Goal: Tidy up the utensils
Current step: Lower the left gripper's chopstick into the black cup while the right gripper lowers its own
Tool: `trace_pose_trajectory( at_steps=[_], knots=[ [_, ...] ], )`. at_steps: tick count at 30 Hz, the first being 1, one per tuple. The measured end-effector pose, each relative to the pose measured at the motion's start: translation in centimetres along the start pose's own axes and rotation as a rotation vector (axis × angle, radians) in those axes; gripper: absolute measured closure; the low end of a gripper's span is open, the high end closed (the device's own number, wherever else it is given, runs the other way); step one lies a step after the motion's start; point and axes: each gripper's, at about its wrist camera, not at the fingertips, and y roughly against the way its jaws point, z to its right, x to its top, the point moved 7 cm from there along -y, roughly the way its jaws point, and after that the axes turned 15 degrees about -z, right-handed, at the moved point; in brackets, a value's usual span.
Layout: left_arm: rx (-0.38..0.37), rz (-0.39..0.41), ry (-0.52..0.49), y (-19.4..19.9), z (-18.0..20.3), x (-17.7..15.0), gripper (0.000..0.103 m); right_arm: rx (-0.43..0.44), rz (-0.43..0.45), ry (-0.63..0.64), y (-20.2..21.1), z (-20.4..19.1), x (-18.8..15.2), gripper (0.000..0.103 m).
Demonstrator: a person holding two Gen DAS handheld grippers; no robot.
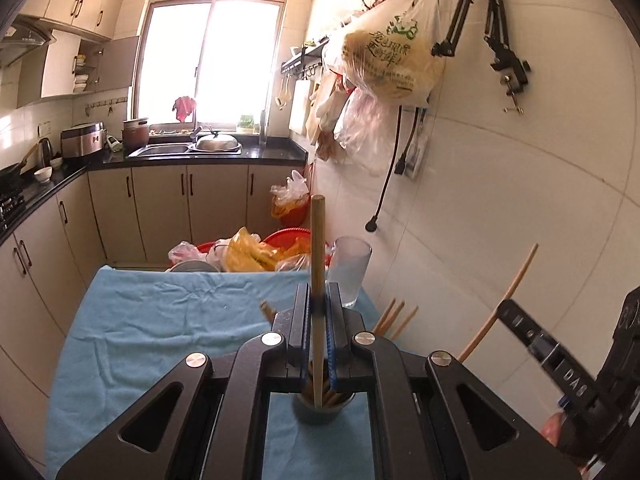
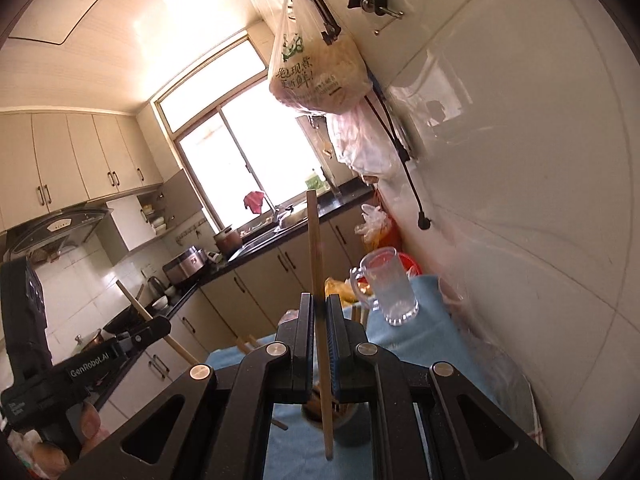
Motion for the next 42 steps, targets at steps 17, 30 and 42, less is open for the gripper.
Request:
trace_pose_trajectory(
  at_steps=[17, 30, 42],
  knots=[
    [-0.021, -0.082, 0.058, -6.9, -2.2, -1.3, 0.097, -0.062, -0.07, 0.001, -8.0, 0.9, 0.8, 0.096],
    [-0.027, -0.122, 0.063, -9.7, -4.1, -4.8, 0.095, -0.093, -0.189, -0.013, -11.8, 2.5, -3.2, 0.098],
    [-0.024, -0.141, 0.072, -10.6, -4.8, -5.7, 0.094, -0.095, -0.23, -0.023, -12.8, 3.2, -4.3, 0.102]
  ],
)
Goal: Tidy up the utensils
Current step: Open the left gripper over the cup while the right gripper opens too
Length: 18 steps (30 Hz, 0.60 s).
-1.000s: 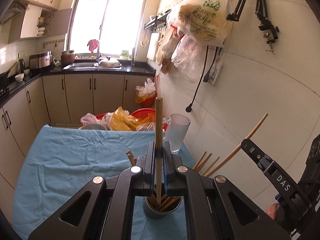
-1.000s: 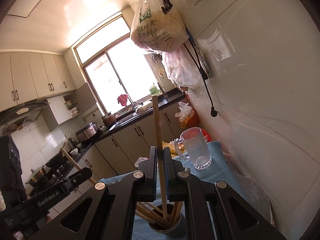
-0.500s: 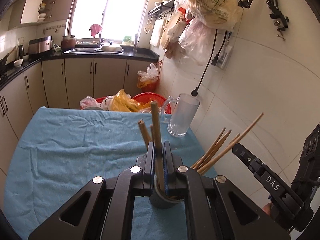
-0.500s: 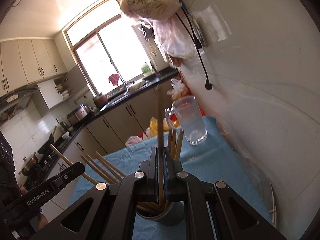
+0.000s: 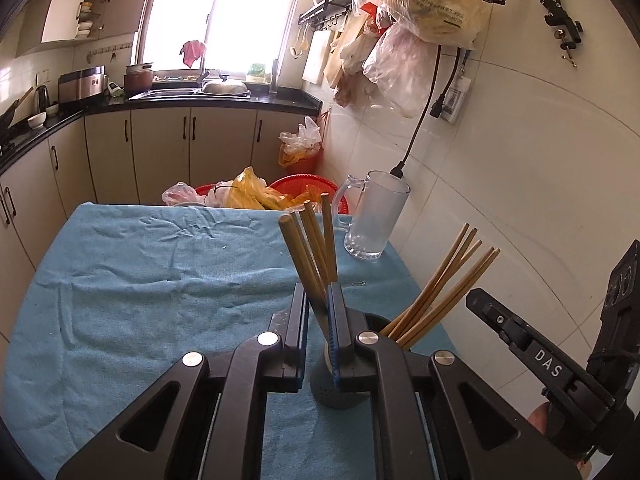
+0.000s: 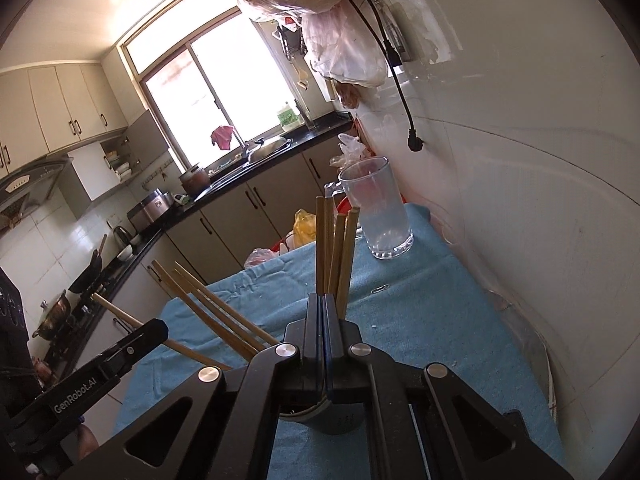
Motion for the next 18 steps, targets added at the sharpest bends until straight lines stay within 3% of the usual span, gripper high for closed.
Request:
trace_pose_trajectory(
  at_steps=[8, 12, 18],
  knots=[
    [0.013, 0.017, -0.007, 0.4, -0.1, -0.1, 0.092, -0.003, 0.006, -0.023, 1.0, 0.5, -0.3, 0.101],
    [0.031, 0.034, -0.002, 0.9, 0.0, -0.2, 0.072, -0.024, 0.013, -0.029, 1.4, 0.9, -0.5, 0.101],
    [0.062, 0.036, -0.001, 0.9, -0.1, -0.2, 0.069, -0.043, 0.013, -0.025, 1.6, 1.1, -0.8, 0.101]
  ],
)
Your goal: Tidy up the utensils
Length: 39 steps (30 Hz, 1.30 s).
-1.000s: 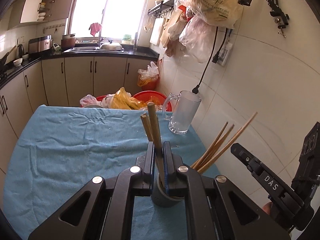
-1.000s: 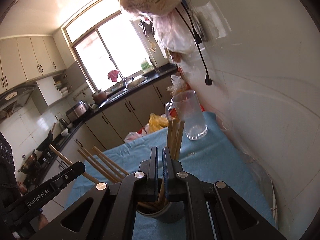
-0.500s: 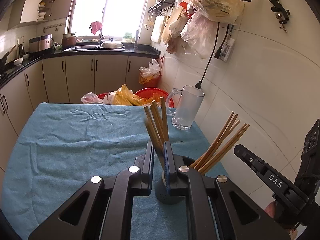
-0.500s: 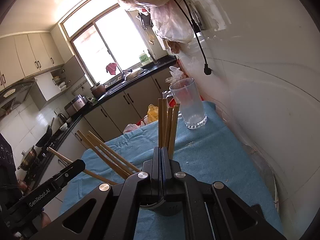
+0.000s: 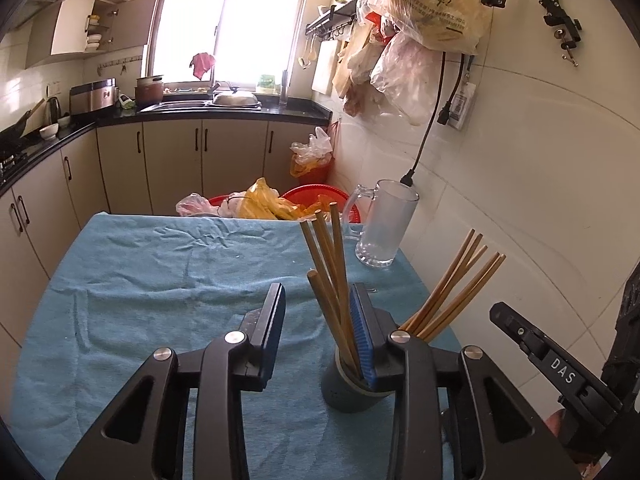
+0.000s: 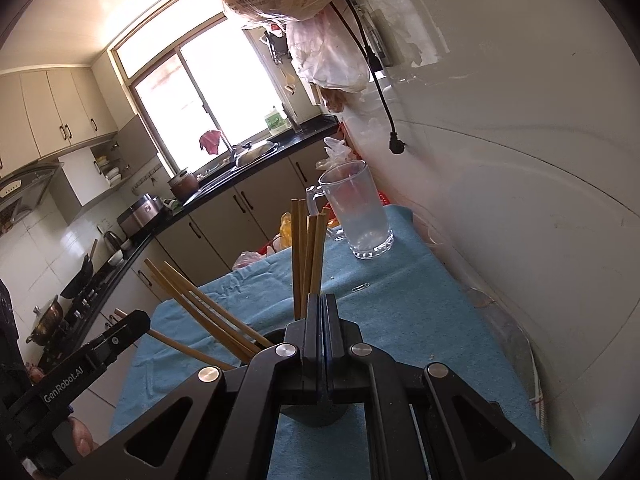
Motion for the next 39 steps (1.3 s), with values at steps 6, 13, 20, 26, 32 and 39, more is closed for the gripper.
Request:
trace_pose_trajectory(
  at_steps=[6, 13, 20, 26, 32, 39],
  knots=[
    [0.035, -0.016, -0.003, -0.6, 0.0, -0.1, 0.057, -0.013, -0.008, -0.001, 0.0, 0.3, -0.1, 0.101],
    [0.075, -0.043, 0.014, -1.7, -0.7, -0.5, 0.052, -0.038, -0.022, -0.001, -0.4, 0.7, -0.3, 0.079],
    [0.083, -0.045, 0.019, -2.0, -1.0, -0.6, 0.043, -0.051, -0.005, 0.004, -0.3, 0.9, -0.4, 0.066],
    [0.106, -0.033, 0.036, -1.9, -1.6, -0.7, 0.03, -0.066, -0.005, 0.005, -0.6, 0.8, -0.5, 0.055],
    [0.148, -0.008, 0.043, -1.7, -2.1, -0.8, 0.017, -0.112, 0.013, 0.004, -0.5, 1.0, -0.6, 0.025],
    [0.215, 0.016, 0.076, -1.3, -2.9, -1.0, 0.002, -0.245, 0.02, 0.009, -0.3, 1.3, -0.6, 0.0]
  ],
)
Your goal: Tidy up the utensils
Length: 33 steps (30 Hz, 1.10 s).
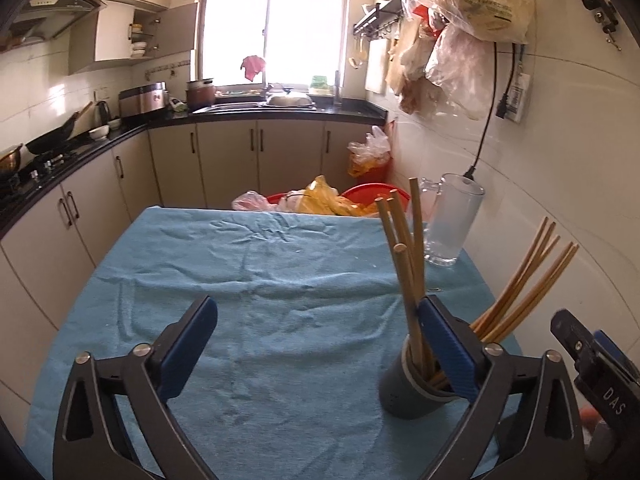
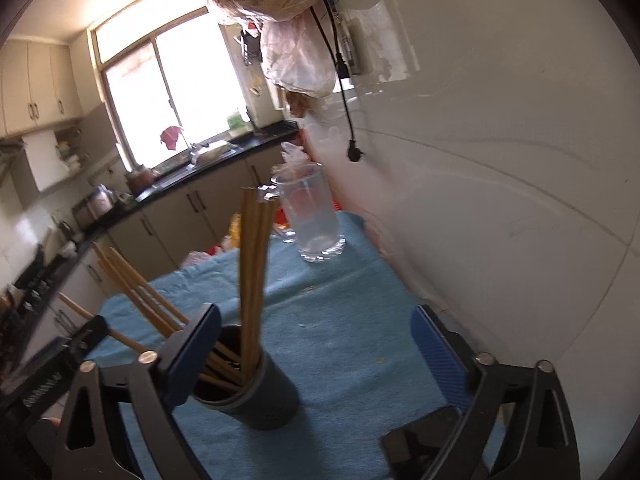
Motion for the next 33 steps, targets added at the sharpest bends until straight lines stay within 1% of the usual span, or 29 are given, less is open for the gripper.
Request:
trace_pose_trajectory(
  at_steps=[2, 3, 6, 8, 10, 15, 16, 18, 21, 23, 27, 29, 32, 33],
  knots=[
    [0.042, -0.004, 0.012, 0.0, -0.5, 0.0, 0.001, -0.035, -0.015, 0.001, -0.2, 0.2, -0.1, 0.0],
    [0.085, -0.005, 0.017, 0.0, -0.8, 0.0, 0.001, -0.045, -0.02, 0.001, -0.3, 0.3, -0.1, 0.0],
    [0.164, -0.003, 0.023, 0.2, -1.6, 0.2, 0.001, -0.092, -0.036, -0.004, -0.4, 0.8, -0.5, 0.0],
    [0.185, -0.017, 0.027, 0.1, -2.1, 0.2, 0.001, -0.131, -0.044, 0.004, -0.5, 1.0, -0.6, 0.0],
    [0.198, -0.014, 0.022, 0.2, -2.5, 0.2, 0.001, -0.152, -0.054, 0.017, -0.6, 1.0, -0.7, 0.0],
    [0.16, 0.018, 0.053, 1.2, -3.8, 0.0, 0.001, -0.183, -0.066, 0.04, -0.4, 1.1, -1.3, 0.0],
    [0.168, 0.026, 0.056, 1.4, -4.0, 0.0, 0.001, -0.186, -0.067, 0.041, -0.3, 1.0, -1.4, 0.0],
    [0.211, 0.041, 0.055, 1.8, -4.5, -0.2, 0.001, -0.197, -0.067, 0.042, -0.1, 1.0, -1.5, 0.0],
    [0.207, 0.037, 0.037, 2.1, -4.6, -0.6, 0.001, -0.221, -0.056, 0.044, 0.4, 1.0, -1.7, 0.0],
    [0.223, 0.039, 0.032, 2.6, -4.8, -1.1, 0.001, -0.24, -0.049, 0.046, 0.9, 0.8, -2.0, 0.0],
    [0.262, 0.08, 0.006, 4.5, -5.1, -2.7, 0.001, -0.248, -0.032, 0.055, 2.5, 0.7, -2.9, 0.001],
    [0.298, 0.122, -0.001, 6.2, -5.5, -4.1, 0.001, -0.24, -0.01, 0.053, 4.0, 0.6, -3.8, 0.0],
    [0.335, 0.158, -0.009, 8.5, -6.1, -6.4, 0.001, -0.223, 0.013, 0.067, 6.3, 0.0, -5.5, 0.0],
    [0.337, 0.168, -0.015, 9.1, -6.2, -7.0, 0.001, -0.222, 0.025, 0.074, 7.0, -0.2, -5.9, 0.0]
  ],
)
